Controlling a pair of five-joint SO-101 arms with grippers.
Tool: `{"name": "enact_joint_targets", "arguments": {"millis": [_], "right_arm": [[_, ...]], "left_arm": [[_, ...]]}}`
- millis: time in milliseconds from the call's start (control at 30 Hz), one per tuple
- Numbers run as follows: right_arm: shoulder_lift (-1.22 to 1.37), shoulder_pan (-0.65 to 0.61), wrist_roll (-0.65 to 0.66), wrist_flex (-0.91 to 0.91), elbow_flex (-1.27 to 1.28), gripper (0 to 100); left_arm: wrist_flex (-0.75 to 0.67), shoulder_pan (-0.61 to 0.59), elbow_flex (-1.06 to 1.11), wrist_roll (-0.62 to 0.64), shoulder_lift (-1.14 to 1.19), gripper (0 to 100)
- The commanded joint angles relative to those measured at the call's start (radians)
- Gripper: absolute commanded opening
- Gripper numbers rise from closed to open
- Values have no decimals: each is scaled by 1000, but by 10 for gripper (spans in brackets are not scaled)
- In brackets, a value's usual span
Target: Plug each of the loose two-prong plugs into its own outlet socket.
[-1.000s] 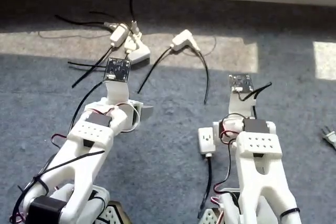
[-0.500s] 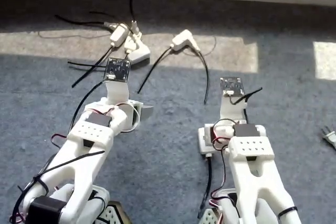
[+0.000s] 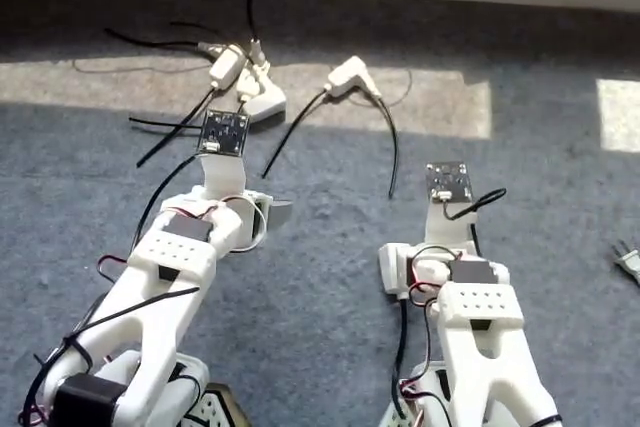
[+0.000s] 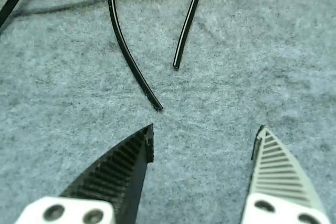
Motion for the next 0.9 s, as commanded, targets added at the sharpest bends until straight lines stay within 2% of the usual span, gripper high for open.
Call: {"name": "enact_joint_targets", "arguments": {"millis": [0,67,233,467,533,667,867], "right_arm": [[4,28,15,-4,12,235],[4,50,26,-1,12,235],[4,136,187,74,27,235],[-8,234,192,134,-79,235],[-8,216,181,237,-171,235],[-8,111,57,437,-358,235],[-1,-82,-57,484,-430,235]], "left_arm": [[-12,-2,-2,5,-28,301],[-12,-2,-2,5,-28,301],[-12,-1,-2,5,-28,301],[-15,-1,-2,5,-27,301],[-15,-1,-2,5,-27,301],[-15,10,-2,3,-27,301],[-15,8,-2,3,-27,301]]}}
